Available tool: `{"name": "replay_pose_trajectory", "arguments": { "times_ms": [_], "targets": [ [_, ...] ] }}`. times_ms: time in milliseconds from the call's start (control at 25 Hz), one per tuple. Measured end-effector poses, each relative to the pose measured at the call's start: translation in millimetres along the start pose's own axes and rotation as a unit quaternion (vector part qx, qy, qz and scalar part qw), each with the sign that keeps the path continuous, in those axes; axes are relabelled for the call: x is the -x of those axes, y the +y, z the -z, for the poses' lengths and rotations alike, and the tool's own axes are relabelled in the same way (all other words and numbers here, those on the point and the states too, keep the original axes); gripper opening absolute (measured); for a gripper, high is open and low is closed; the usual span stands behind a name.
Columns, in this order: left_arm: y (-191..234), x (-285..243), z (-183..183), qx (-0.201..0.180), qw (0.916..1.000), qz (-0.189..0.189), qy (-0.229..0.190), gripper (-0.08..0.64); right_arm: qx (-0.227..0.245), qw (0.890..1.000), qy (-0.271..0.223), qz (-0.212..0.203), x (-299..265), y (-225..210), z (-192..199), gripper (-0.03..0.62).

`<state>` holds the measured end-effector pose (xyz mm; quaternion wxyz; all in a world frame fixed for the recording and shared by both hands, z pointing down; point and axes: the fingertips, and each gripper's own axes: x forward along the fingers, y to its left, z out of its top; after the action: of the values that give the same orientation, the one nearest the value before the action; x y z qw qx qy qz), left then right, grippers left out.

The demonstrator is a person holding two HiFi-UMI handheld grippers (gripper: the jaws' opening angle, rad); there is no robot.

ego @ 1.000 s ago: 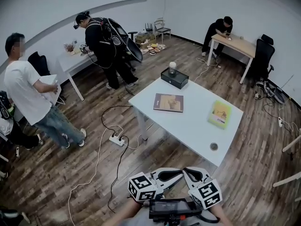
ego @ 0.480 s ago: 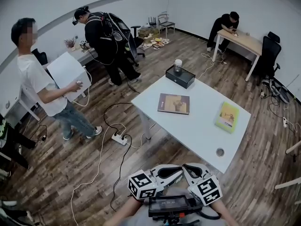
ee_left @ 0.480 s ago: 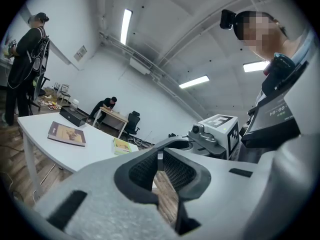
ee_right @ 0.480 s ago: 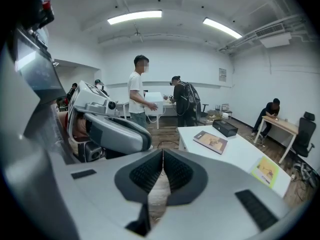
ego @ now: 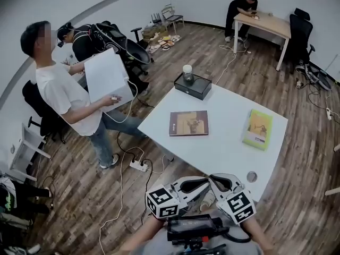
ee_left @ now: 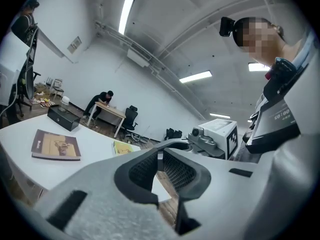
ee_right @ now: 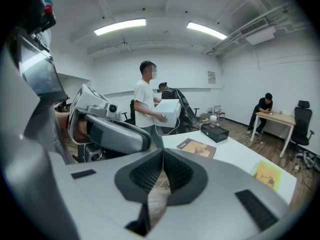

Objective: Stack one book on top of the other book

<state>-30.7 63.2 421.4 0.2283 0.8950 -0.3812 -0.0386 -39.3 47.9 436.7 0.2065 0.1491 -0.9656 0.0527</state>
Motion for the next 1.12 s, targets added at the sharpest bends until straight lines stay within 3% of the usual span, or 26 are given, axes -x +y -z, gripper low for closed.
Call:
{"name": "replay_pose_trajectory", "arguments": {
  "times_ms": [160, 440, 760, 1120],
  "targets": [
    [19.2, -39.3, -22.8, -0.020, 0.9994, 0.026, 0.015, 0.041, -0.014, 0.999, -0.018, 0.026, -1.1, -49.0, -10.8, 0.029],
    [44.9, -84.6, -56.8, -0.036, 0.9975, 0.061, -0.001, 0.041, -0.023, 0.997, -0.045, 0.052, -4.2, -109.6, -29.5, 0.029],
    [56.8, -103.9, -76.2, -0.058, 0.9939, 0.093, -0.016, 0.041, -0.007, 0.995, -0.078, 0.054, -7.9, -136.3, -43.3, 0.029],
    [78.2, -102.5, -98.3, -0.065, 0.9908, 0.116, -0.022, 0.041, -0.020, 0.991, -0.095, 0.091, -25.2, -150.2, -65.1, 0.029]
  ]
}}
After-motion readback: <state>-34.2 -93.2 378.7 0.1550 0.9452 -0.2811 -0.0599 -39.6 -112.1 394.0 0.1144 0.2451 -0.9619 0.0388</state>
